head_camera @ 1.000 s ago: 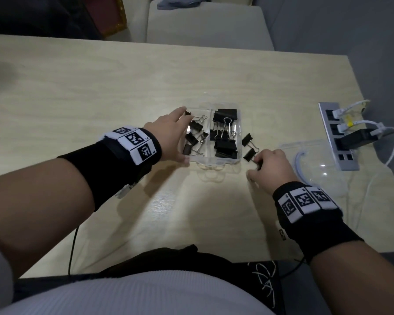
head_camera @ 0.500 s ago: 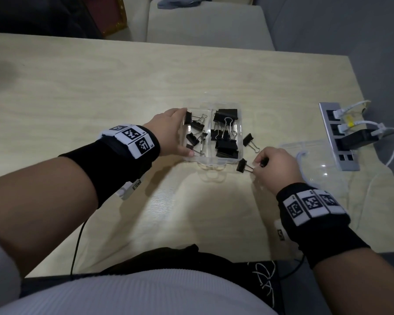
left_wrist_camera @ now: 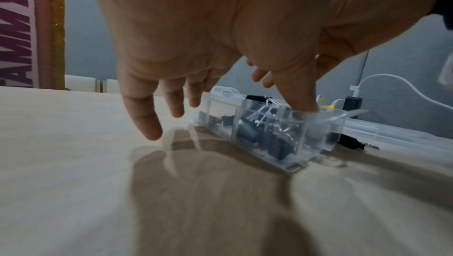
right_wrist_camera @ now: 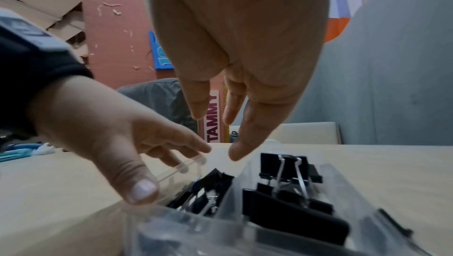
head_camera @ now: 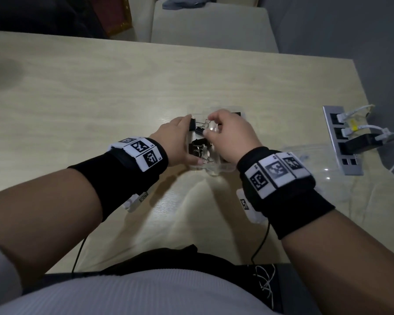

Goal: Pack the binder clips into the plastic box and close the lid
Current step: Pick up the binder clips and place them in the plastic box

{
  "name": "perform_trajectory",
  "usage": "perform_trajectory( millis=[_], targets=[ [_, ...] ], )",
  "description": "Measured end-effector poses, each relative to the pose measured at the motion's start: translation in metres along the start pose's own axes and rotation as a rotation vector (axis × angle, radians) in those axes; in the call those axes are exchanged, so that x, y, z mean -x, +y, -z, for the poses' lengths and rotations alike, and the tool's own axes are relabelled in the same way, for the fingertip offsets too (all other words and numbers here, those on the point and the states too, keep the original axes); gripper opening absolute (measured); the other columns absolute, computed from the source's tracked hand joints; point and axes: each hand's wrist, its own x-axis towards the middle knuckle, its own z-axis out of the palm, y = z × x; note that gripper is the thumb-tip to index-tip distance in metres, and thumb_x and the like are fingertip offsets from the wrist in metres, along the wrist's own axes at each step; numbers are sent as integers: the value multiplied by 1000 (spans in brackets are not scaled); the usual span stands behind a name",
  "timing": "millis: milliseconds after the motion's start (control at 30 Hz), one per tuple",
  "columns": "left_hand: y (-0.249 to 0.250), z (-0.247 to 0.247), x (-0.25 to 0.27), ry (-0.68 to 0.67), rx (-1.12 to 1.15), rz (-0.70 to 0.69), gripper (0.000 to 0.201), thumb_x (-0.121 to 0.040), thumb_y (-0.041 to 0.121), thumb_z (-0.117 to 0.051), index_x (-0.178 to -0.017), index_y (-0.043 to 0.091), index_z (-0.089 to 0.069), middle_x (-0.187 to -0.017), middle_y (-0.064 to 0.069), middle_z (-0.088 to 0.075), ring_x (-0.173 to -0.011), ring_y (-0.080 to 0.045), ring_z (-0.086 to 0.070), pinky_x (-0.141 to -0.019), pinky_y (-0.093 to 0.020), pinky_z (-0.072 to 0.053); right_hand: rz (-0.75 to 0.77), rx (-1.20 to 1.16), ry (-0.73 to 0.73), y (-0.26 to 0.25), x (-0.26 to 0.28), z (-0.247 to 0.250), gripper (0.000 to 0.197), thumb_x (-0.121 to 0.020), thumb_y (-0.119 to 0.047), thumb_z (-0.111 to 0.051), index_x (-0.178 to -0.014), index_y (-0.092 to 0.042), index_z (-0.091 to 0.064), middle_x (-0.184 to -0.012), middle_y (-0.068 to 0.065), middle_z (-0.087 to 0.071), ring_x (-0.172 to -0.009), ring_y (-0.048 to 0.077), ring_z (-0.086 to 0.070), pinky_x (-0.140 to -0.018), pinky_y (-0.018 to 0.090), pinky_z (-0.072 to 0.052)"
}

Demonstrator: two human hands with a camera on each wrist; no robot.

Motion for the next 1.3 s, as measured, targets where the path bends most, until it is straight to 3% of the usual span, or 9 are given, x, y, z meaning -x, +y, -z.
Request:
perform_trajectory(
  millis=[167,233,300,400,700,800,900,1100,1300],
  targets=[
    [-1,1,0,-30,-29,19,125,-59,59,-78,-151,18,-6,-157,-5,-23,-139,-27,-33,-110,-46,-37,-161,95,246,44,-8,32,27,-95,-12,-46,-118,-20,-59,-124,7,-55,-97,19,-57,-87,31,-48],
    [-2,1,-2,-40,-48,25,124,-58,62,-77,-151,20,-5,-157,-4,-23,-138,-28,-33,-108,-49,-38,-238,232,137,69,-6,37,39,-91,-4,-46,-126,-19,-52,-132,10,-48,-105,25,-55,-86,34,-45],
    [-2,2,-3,-51,-65,27,124,-58,62,-76,-151,21,-5,-157,-5,-23,-137,-29,-35,-107,-49,-39,-209,372,-89,88,-2,33,56,-88,-2,-51,-139,-23,-41,-146,9,-38,-123,31,-48,-100,41,-42],
    [-4,6,-3,-63,-71,22,124,-61,61,-76,-152,19,-3,-157,-7,-24,-137,-29,-36,-109,-45,-38,-100,479,-230,104,8,21,52,-94,-20,-49,-144,-27,-37,-155,5,-29,-135,37,-32,-110,45,-31],
    [-13,8,-1,-58,-64,64,124,-62,61,-75,-152,19,-2,-155,-10,-28,-136,-32,-38,-109,-43,-37,-37,405,60,111,22,-2,25,-89,-3,-48,-108,-9,-65,-112,13,-54,-100,31,-52,-79,31,-43],
    [-12,6,1,-43,-52,79,122,-62,62,-75,-152,20,-3,-152,-10,-32,-132,-32,-42,-104,-43,-40,-125,204,210,99,20,11,20,-89,-11,-55,-105,-14,-66,-112,11,-55,-96,28,-58,-79,27,-42],
    [-8,-1,2,-28,-39,99,121,-63,63,-74,-151,20,-3,-148,-10,-37,-128,-33,-44,-100,-43,-42,-33,22,355,69,19,17,19,-88,-15,-59,-106,-17,-64,-111,6,-56,-98,22,-60,-90,31,-49],
    [-4,-6,2,-2,-16,114,125,-60,65,-74,-152,19,-3,-148,-10,-38,-130,-32,-43,-102,-42,-42,138,-4,185,13,24,1,36,-91,-28,-60,-126,-21,-56,-123,0,-57,-110,15,-56,-97,30,-45],
    [-5,-5,3,-11,-28,111,124,-61,67,-71,-152,21,-1,-147,-11,-39,-127,-33,-46,-99,-44,-44,-196,75,255,51,28,26,18,-86,-10,-52,-103,-15,-52,-111,4,-51,-87,19,-52,-74,29,-40]
  ],
)
